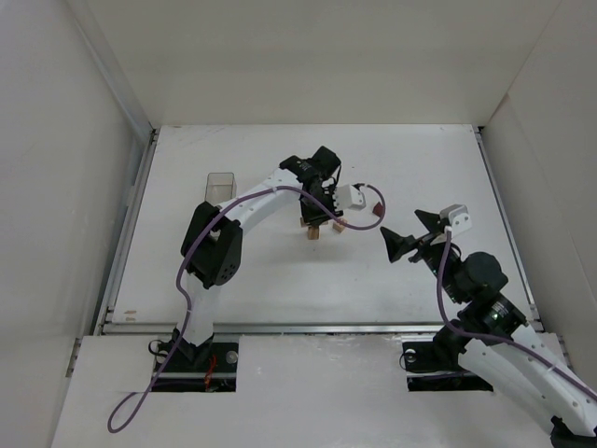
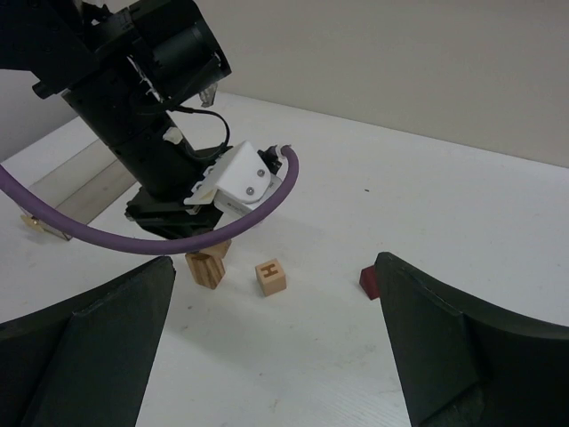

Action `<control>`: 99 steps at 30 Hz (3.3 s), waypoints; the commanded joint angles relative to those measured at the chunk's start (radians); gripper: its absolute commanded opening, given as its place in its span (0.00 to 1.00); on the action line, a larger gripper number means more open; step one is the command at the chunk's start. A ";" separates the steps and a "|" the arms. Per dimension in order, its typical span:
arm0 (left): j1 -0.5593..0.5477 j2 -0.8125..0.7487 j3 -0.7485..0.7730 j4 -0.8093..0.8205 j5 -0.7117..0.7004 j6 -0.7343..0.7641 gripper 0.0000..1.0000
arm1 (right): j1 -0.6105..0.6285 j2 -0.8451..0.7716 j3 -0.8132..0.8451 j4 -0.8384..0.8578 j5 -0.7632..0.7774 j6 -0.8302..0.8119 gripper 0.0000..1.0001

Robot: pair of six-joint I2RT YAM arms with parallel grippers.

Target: Build the wood block tower

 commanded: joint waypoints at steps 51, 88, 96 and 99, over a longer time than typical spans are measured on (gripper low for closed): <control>-0.003 -0.017 -0.008 -0.006 0.003 -0.038 0.00 | -0.004 -0.042 -0.026 -0.007 0.034 -0.028 1.00; -0.002 0.003 -0.028 -0.017 0.023 -0.038 0.29 | -0.004 -0.042 -0.026 -0.007 0.025 -0.028 1.00; -0.002 -0.015 -0.028 0.004 0.023 -0.029 0.59 | -0.004 -0.042 -0.017 -0.016 0.036 -0.028 1.00; -0.002 -0.024 -0.018 0.013 0.023 -0.029 0.62 | -0.004 -0.042 -0.008 -0.025 0.047 -0.008 1.00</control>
